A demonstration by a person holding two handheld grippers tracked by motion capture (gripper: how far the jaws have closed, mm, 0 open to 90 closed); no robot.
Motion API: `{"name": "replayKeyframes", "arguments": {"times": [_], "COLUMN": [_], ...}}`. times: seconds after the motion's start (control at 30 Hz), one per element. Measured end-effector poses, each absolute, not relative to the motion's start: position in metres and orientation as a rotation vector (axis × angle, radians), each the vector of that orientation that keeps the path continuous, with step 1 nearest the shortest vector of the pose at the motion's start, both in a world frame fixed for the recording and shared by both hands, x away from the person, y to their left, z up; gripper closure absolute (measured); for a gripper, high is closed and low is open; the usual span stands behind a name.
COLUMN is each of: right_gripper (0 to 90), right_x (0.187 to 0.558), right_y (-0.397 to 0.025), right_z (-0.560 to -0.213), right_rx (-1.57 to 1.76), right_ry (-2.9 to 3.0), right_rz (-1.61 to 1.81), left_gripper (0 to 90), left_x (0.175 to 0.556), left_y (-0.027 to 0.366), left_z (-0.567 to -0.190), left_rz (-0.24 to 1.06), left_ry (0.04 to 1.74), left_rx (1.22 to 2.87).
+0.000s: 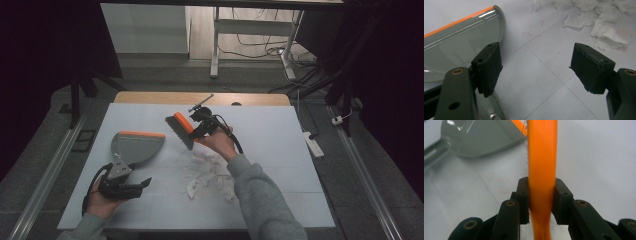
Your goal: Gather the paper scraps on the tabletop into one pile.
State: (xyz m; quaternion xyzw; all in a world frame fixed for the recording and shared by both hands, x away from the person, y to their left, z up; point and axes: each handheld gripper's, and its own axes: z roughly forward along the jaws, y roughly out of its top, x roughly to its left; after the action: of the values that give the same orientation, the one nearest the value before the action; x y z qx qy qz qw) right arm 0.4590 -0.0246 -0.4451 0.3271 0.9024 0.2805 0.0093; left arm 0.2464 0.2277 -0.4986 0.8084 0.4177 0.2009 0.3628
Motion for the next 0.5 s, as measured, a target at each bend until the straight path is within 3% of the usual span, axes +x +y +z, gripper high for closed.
{"name": "replayKeyframes", "arguments": {"times": [0.33,0.5], "right_gripper": [70.2,70.2], "right_x": [0.468,0.468], "right_y": [-0.013,-0.038], "right_z": [-0.472,-0.471], "right_rx": [1.2,1.202], "right_ry": [2.819,2.802], "right_rz": [0.934,0.822], "left_gripper": [25.7,25.8], "left_x": [0.247,0.246], "left_y": [0.228,0.228], "left_z": [-0.5,-0.5], "left_rz": [0.518,0.517], "left_ry": [1.072,1.074], "left_rx": [2.09,2.09]}}
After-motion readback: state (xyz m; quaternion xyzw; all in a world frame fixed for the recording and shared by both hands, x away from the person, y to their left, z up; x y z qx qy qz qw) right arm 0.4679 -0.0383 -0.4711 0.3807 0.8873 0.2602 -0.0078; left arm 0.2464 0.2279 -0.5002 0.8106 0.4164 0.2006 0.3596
